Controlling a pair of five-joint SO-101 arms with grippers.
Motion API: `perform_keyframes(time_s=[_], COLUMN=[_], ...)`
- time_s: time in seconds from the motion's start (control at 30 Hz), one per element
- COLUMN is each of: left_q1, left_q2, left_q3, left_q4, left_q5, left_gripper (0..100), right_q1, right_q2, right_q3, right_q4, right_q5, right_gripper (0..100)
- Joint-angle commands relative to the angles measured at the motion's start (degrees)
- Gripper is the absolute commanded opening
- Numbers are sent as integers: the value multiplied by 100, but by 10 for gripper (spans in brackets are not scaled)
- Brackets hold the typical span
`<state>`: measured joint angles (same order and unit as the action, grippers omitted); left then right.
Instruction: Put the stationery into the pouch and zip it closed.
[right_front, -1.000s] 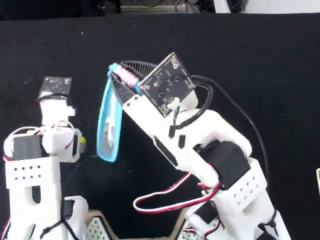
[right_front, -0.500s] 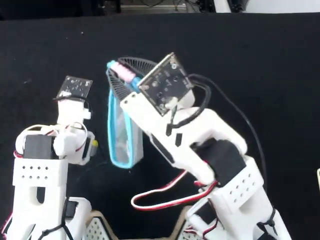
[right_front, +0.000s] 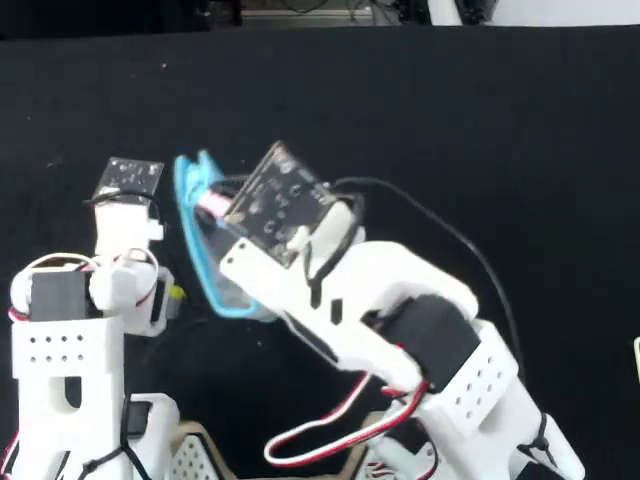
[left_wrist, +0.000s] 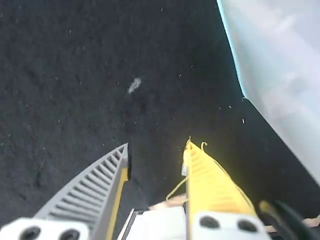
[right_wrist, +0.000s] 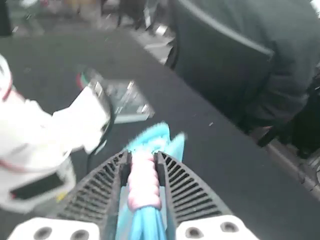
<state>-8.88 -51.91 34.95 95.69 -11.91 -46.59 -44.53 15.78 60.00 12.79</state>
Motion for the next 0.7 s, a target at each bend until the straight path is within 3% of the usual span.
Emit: perform_keyframes(time_s=[0.0, 0.1, 0.23, 0.53, 0.67], left_q1=[-40, -84, -637, -1552, -1684], left_q2=[-88, -88, -88, -88, -273], left_q3=[-655, -963, -1288, -1209, -1437], left_q4=[308, 501, 510, 519, 519], left_q5=[-62, -62, -97, -1899, -2040], left_gripper=[184, 184, 184, 184, 184], right_q1=[-176, -141, -141, -141, -149], right_q2=[-40, -40, -40, -567, -725], right_q3=[-418, -488, -488, -444, -426], right_q4=[563, 1037, 1433, 1530, 1881], right_q5=[0, 9, 229, 527, 527], right_gripper=[11, 11, 11, 11, 11])
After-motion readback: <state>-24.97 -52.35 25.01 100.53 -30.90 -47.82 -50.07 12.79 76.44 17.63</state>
